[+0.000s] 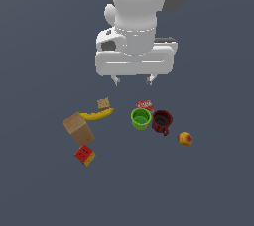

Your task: Pick up a designated object from a clutter of objects.

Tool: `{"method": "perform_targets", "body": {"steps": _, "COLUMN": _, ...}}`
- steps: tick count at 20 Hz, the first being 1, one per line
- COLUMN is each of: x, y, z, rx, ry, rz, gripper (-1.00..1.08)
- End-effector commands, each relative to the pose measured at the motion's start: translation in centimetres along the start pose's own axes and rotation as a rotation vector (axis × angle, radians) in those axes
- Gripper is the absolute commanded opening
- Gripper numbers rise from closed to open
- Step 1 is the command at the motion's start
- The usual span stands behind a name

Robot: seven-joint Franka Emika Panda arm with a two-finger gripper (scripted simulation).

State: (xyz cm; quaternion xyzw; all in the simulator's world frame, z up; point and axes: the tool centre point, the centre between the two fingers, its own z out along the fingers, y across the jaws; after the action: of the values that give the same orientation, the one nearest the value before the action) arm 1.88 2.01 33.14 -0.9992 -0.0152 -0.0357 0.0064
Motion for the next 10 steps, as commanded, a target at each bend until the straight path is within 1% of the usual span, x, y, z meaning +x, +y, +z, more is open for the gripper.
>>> {"method": "perform_targets", "body": {"steps": 1, "x": 0.0, "y": 0.0, "z": 0.0, "rx": 0.000, "ry": 0.000, "rz": 0.000, "gripper": 1.00}}
{"method": "perform_targets", "body": {"steps": 10, "x": 0.8, "y": 1.4, "z": -0.1, "rx": -0.025, "ry": 0.013, "rz": 0.000, "gripper": 1.00}}
